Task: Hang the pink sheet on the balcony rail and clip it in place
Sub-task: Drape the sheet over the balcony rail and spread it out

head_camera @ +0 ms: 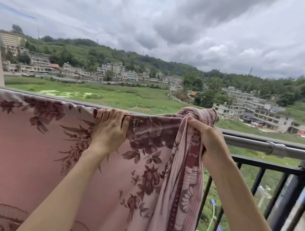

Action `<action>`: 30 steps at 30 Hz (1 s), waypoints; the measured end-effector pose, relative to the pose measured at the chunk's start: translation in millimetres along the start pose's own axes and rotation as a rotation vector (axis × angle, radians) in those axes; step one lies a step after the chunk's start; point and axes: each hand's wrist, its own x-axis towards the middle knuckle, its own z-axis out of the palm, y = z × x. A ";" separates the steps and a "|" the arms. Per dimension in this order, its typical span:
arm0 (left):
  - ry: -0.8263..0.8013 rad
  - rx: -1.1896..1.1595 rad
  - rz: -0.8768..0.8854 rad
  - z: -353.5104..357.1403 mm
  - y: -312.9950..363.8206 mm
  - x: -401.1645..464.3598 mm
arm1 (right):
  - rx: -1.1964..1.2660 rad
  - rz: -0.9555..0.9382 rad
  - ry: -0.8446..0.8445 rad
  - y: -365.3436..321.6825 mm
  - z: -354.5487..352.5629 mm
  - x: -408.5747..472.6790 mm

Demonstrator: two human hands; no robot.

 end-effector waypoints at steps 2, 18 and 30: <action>0.022 0.018 0.006 -0.7 1.1 -1.0 | 0.012 -0.016 0.061 0.5 -15.1 0.3; 0.072 0.110 0.027 3.6 1.0 4.3 | -0.042 -0.103 0.255 8.5 -66.4 -12.4; 0.075 -0.193 0.332 33.5 139.4 -24.5 | -0.066 0.000 0.138 18.0 -72.7 -20.1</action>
